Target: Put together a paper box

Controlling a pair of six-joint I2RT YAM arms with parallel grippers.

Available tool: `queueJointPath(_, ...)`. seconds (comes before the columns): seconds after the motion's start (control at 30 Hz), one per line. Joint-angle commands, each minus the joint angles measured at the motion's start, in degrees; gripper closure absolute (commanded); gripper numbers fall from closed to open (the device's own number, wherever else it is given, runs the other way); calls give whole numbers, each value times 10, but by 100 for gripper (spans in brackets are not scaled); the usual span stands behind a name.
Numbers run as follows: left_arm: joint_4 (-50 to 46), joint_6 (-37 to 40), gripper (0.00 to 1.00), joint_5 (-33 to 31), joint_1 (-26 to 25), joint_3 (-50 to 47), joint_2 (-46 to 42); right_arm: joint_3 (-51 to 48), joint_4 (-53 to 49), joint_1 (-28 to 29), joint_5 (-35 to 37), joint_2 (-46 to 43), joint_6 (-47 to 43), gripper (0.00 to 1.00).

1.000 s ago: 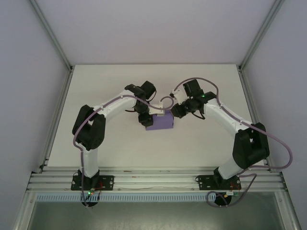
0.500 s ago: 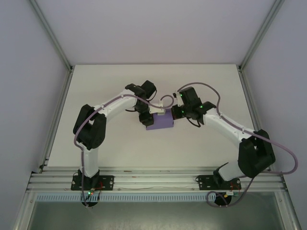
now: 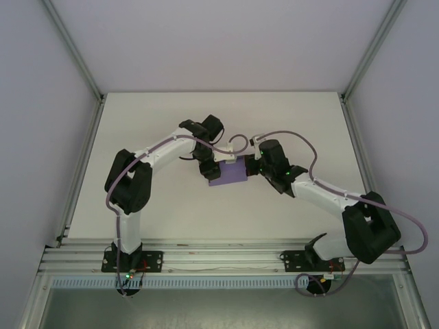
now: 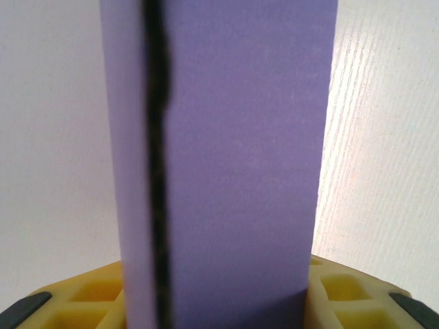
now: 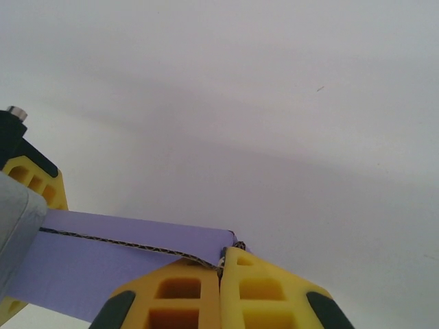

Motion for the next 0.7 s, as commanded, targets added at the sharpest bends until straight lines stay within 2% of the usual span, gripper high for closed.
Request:
queueJointPath(0.0,35,5,55,10,-5,0,6,-43,24,13,4,7,-18,100)
queueJointPath(0.03,36,1,55,15,-5,1,4,-55,39,14,5,4,-23,100)
queueJointPath(0.2,45,-6,39,21,-5,3,-7,-62,50,16,29,1,-22,100)
queueJointPath(0.23,43,-8,34,25,-5,6,-10,-56,42,16,34,3,-22,100)
queueJointPath(0.37,74,-34,0,23,-5,2,-23,-52,46,21,43,14,-18,100)
queueJointPath(0.6,137,-117,0,-61,-5,-55,-118,-29,-3,34,88,21,-11,100)
queueJointPath(0.67,184,-180,0,-117,-5,-97,-157,-22,-20,36,95,19,-7,100)
